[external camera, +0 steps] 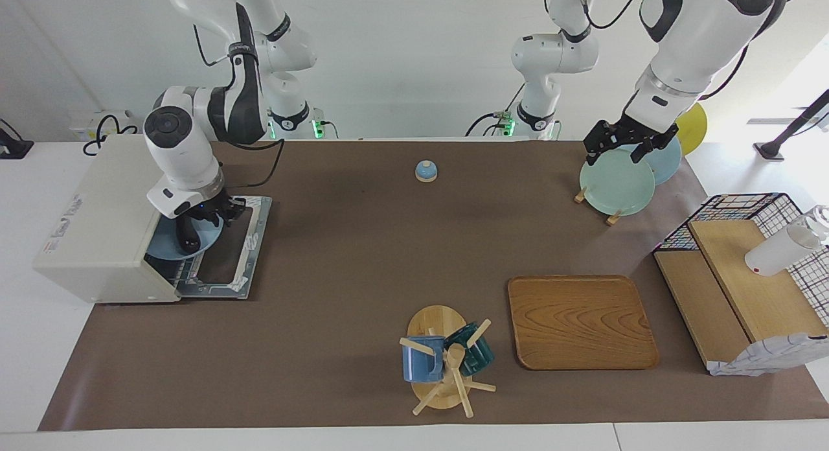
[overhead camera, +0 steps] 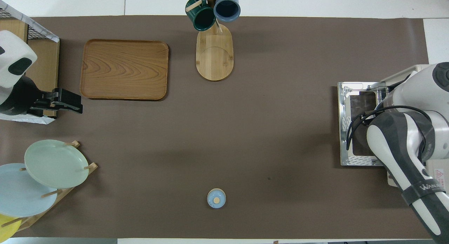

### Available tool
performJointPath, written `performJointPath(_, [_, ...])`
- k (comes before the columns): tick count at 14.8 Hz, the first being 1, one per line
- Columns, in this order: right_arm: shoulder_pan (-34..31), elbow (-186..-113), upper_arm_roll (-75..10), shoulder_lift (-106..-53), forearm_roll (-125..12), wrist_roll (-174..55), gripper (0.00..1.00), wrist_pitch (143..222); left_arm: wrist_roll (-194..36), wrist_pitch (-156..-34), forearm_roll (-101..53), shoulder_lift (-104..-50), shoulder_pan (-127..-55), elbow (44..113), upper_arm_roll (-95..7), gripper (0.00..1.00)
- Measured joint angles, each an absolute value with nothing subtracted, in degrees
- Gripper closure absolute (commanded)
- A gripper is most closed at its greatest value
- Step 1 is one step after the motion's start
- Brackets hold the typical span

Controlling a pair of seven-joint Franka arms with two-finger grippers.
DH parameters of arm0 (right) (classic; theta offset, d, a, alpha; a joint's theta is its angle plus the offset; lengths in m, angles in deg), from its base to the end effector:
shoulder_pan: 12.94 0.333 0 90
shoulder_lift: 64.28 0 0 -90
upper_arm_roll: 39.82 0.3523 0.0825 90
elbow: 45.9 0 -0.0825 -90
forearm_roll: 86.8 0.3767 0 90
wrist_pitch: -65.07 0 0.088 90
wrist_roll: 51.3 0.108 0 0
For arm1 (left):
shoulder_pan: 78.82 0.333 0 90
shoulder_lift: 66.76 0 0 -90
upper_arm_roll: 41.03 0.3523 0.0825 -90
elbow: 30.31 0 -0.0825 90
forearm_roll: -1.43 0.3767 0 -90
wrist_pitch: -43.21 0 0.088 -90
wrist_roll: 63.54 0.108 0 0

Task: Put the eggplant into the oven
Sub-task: 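Lower the eggplant into the oven and open the right gripper, then push the oven door shut with the right gripper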

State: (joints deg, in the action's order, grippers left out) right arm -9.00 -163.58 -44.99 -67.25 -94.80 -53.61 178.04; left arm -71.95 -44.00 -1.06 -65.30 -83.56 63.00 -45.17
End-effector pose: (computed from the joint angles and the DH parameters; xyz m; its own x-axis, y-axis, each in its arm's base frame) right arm 0.5395 -0.0201 0.4414 0.9872 0.0725 -0.1419 0.0896 -0.9889 0.1187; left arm 0.5245 -0.0874 0.6429 0.9962 -0.0097 -0.0861 -0.0072 -0.9995 0.0293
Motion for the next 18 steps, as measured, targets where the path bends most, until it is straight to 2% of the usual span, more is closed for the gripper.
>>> performJointPath(1, [-8.0, -162.2, -44.8, -67.5, -94.0, -52.8, 1.00, 177.5, -71.9, -44.0, -1.1, -65.3, -83.6, 63.0, -45.2, 0.00])
performJointPath(3, [-5.1, -161.8, -44.7, -68.1, -93.3, -49.1, 1.00, 180.2, -71.9, -44.0, -1.1, -65.3, -83.6, 63.0, -45.2, 0.00])
performJointPath(6, [-0.8, -166.2, -44.6, -70.1, -93.3, -41.4, 1.00, 188.0, -71.9, -44.0, -1.1, -65.3, -83.6, 63.0, -45.2, 0.00])
performJointPath(9, [-0.5, -169.6, -44.6, -73.5, -93.3, -40.2, 1.00, 193.6, -71.9, -44.0, -1.1, -65.3, -83.6, 63.0, -45.2, 0.00])
performJointPath(18, [-0.7, -170.5, -45.0, -75.4, -101.8, -37.0, 1.00, 193.9, -71.9, -44.0, -1.1, -65.3, -83.6, 63.0, -45.2, 0.00])
